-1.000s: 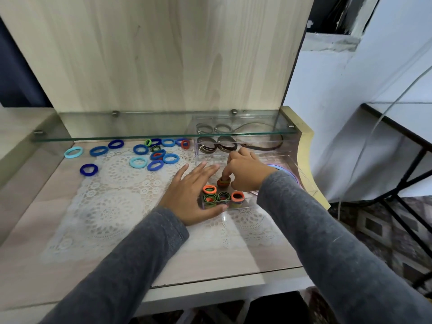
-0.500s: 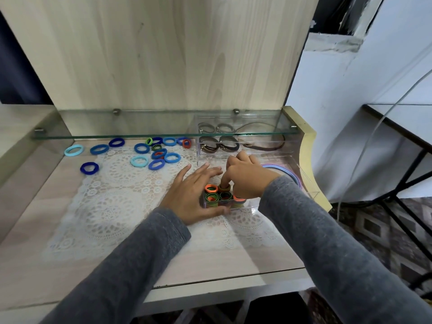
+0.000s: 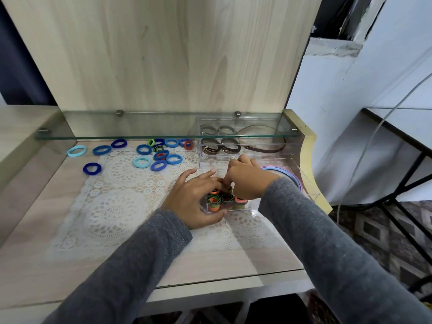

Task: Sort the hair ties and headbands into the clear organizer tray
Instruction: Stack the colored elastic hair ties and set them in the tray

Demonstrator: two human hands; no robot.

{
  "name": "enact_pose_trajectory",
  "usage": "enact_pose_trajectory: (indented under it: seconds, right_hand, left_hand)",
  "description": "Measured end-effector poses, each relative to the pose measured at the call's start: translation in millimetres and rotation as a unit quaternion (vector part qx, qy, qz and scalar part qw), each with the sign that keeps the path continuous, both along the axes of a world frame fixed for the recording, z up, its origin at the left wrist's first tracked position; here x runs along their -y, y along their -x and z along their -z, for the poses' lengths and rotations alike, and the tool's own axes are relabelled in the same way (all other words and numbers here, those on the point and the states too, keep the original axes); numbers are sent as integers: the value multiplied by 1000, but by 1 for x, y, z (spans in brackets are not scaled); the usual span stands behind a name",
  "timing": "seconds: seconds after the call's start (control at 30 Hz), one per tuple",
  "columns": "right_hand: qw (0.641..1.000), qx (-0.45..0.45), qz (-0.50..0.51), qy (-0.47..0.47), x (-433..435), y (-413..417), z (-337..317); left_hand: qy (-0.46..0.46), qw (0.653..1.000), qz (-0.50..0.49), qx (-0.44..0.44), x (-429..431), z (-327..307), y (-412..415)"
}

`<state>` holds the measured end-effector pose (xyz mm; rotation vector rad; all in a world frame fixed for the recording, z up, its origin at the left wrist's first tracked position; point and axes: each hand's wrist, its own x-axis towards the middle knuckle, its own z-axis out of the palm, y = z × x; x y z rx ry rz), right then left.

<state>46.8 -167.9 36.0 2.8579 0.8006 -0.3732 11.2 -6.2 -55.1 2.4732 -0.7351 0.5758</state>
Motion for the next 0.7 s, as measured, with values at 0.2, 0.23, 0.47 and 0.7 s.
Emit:
enact_pose_trajectory:
  seconds: [0.2, 0.23, 0.47, 0.7]
  right_hand:
    - [990, 20, 11, -140, 13, -4, 1]
    - [982, 36, 19, -183, 16, -6, 3]
    - [935, 113, 65, -329, 30, -5, 36]
    - [916, 139, 46, -373, 34, 5, 48]
  left_hand:
    - [0, 1000, 0, -6, 0, -1, 1]
    - [7, 1000, 1, -5, 0, -2, 2]
    - [50, 995, -66, 60, -1, -5, 6]
    - [70, 993, -72, 68, -3, -6, 8]
